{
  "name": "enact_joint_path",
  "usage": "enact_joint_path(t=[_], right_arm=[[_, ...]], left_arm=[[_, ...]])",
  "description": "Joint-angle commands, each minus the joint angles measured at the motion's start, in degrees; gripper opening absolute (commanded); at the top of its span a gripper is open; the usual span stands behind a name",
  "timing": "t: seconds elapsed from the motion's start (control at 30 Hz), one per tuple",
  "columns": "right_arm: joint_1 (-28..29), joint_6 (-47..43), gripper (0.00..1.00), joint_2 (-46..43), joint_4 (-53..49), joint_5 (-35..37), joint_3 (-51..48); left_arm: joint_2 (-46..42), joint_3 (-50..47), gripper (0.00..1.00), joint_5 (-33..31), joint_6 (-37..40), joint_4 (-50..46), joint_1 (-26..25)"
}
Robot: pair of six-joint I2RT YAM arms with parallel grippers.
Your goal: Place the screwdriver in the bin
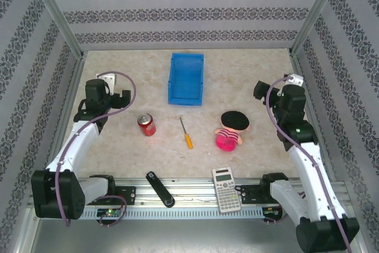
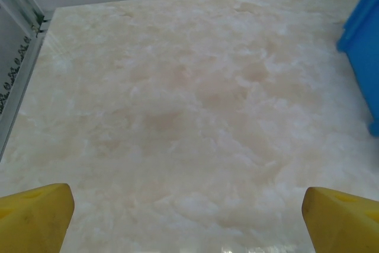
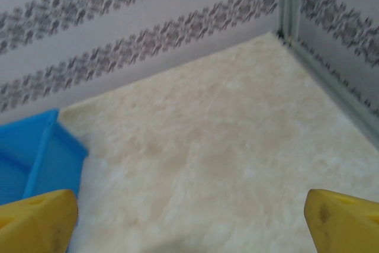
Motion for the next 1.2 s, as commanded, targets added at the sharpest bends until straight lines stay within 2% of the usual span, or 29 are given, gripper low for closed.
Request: enact_joint_path(t=[0.0,0.1,0.2,0.33,0.4,0.43,0.5,0.6,0.63,0.8,0.87,1.17], right_arm=[[4.77,2.58,0.98,-3.02,-13.13,-1.52,0.95],[14.15,4.93,0.98,-3.38,-20.02,3.27,3.17],[26.74,6.86,0.96,-1.14,-24.62,10.19,6.05],[38.51,10.03,0.9,8.79,-28.19,10.84,10.63],[42.31,13.05,0.89,13.51,-28.8,10.98,11.53],[43.88,13.95,0.86,15.18,-26.3,8.86,10.6],[45.92,15.5,0.82,18.01,-21.94,4.88,8.92],[47.7,17.9,0.7,23.6,-17.75,-0.51,8.02],[48.4,18.41,0.68,25.59,-16.37,-2.47,7.88],[52.84,18.23,0.71,33.86,-12.06,-2.87,9.37],[53.32,17.78,0.7,38.38,-12.01,-4.4,11.57],[53.61,17.22,0.7,52.49,-14.15,-2.1,18.78]], left_arm=[[-2.68,4.04,0.99,5.33,3.93,-14.62,-0.16],[-3.43,7.14,0.99,9.2,3.85,-20.36,-0.16],[-2.21,11.86,0.99,12.58,4.42,-28.07,-0.16],[-0.17,17.29,0.95,13.19,4.07,-35.28,-0.22],[0.05,19.31,0.94,13.23,3.94,-37.75,-0.16],[-0.22,20.22,0.95,13.28,4.25,-38.88,-0.16],[-1.18,21.1,0.95,13.0,4.97,-40.4,-0.18],[-3.49,21.76,0.97,12.12,6.08,-41.73,-0.16],[-4.17,22.07,0.97,11.73,6.33,-42.12,-0.16],[-6.16,22.39,0.99,11.24,7.04,-43.21,-0.16],[-6.19,22.54,0.99,11.04,6.8,-43.51,-0.16],[-5.95,24.67,0.99,12.63,6.17,-44.97,-0.16]])
